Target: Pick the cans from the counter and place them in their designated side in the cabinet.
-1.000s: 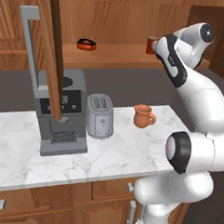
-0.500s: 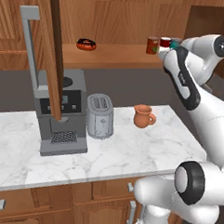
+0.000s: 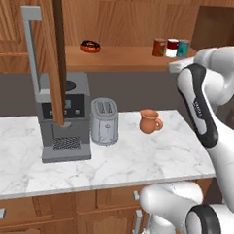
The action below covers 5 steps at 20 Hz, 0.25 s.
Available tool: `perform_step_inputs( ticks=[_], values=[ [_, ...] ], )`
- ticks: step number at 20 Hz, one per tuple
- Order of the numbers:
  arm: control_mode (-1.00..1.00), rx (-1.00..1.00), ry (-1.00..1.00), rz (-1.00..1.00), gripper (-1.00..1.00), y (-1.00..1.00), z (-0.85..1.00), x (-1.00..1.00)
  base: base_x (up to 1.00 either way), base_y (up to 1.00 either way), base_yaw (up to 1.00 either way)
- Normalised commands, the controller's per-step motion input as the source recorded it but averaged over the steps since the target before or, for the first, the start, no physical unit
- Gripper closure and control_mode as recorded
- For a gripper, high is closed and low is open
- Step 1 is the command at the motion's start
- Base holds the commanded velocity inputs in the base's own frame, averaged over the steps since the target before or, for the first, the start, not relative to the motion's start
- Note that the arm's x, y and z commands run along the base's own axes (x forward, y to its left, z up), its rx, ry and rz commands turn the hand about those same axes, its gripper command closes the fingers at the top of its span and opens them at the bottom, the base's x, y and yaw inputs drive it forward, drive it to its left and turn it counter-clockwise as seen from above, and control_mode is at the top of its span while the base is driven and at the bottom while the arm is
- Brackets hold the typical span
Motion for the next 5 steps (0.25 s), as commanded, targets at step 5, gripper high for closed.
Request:
perform_step_inputs(
  ticks=[5],
  values=[
    [-1.00, -0.01, 0.00, 0.01, -1.00, 0.10, -0.02, -0.71, 0.00, 0.00, 0.00]
  ],
)
